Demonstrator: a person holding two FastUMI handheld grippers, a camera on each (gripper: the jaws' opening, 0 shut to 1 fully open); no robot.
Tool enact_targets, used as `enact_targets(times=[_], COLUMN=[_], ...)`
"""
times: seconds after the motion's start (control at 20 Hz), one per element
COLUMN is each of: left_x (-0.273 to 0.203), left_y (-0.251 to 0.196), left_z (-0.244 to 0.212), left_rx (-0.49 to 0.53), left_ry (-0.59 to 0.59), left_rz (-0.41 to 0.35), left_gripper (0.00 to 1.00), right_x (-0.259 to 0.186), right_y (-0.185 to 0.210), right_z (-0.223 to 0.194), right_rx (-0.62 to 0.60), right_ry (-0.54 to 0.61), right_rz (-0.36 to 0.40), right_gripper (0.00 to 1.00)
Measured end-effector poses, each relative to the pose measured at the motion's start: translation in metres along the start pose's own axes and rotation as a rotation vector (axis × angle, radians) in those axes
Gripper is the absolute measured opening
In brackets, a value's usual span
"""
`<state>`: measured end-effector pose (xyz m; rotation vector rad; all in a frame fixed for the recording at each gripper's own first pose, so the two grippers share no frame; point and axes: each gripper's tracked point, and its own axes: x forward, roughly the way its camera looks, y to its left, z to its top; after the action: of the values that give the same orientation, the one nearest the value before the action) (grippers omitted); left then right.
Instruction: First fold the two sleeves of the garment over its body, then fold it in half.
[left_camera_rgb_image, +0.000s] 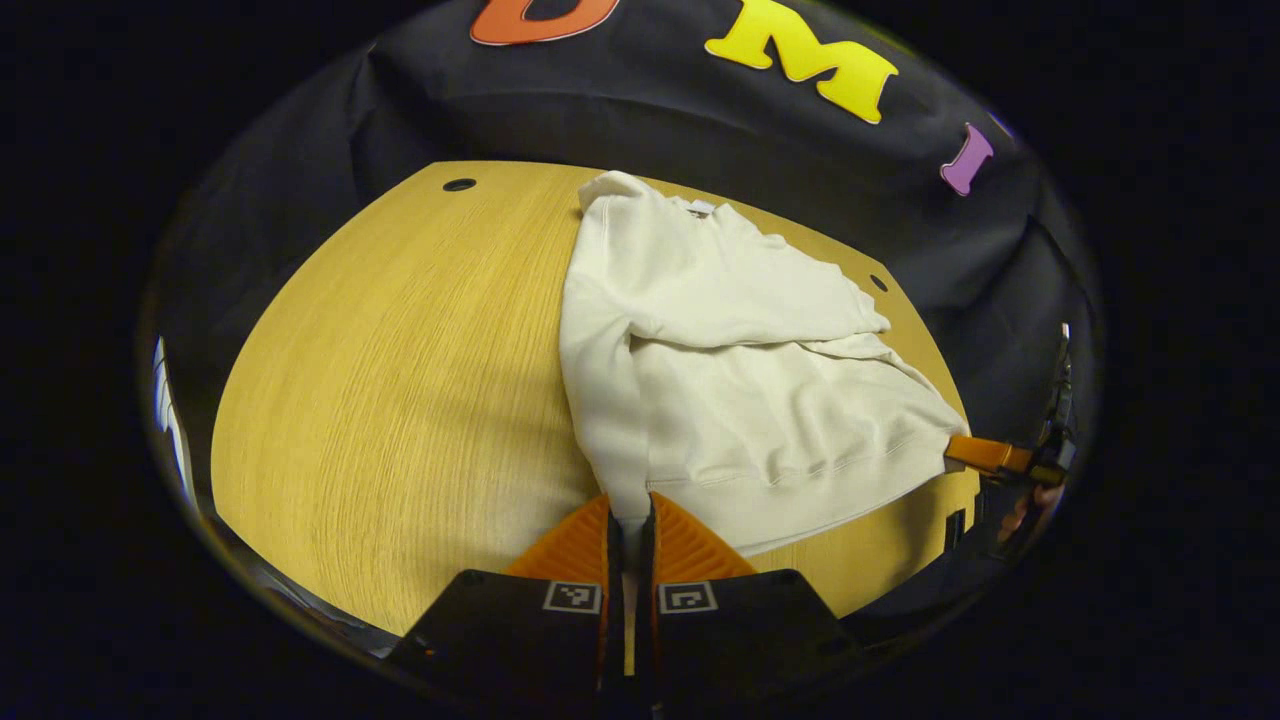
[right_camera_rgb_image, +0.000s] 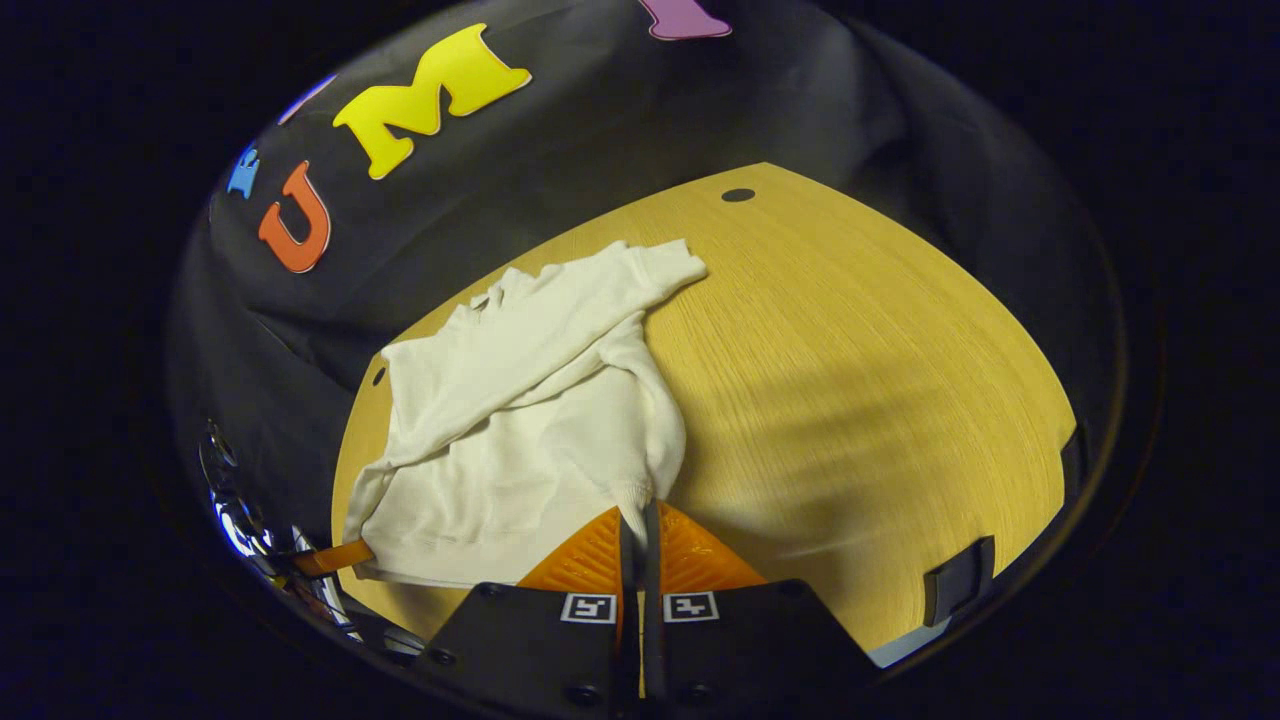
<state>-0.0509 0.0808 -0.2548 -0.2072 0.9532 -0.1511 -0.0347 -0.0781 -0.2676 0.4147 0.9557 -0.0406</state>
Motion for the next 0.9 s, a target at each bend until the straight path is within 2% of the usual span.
enact_targets(times=[0.2,0.4,0.75,0.9], left_x=[-0.027,-0.021,-0.004,0.009], left_y=[-0.017,-0.013,-0.017,-0.016], left_z=[0.07,0.137,0.24,0.28], left_rx=[0.095,0.153,0.358,0.347], left_ry=[-0.111,-0.23,-0.305,-0.302], left_rz=[0.016,0.013,0.026,0.017], left_gripper=[0.07,0.07,0.07,0.07], right_x=[-0.011,-0.008,0.009,0.026], right_y=[0.027,0.045,0.094,0.11], right_z=[0.045,0.099,0.2,0.237], right_rx=[-0.026,-0.035,-0.127,-0.14], right_ry=[-0.089,-0.161,-0.255,-0.276], right_rz=[0.058,0.099,0.143,0.149], right_gripper=[0.03,0.02,0.02,0.02])
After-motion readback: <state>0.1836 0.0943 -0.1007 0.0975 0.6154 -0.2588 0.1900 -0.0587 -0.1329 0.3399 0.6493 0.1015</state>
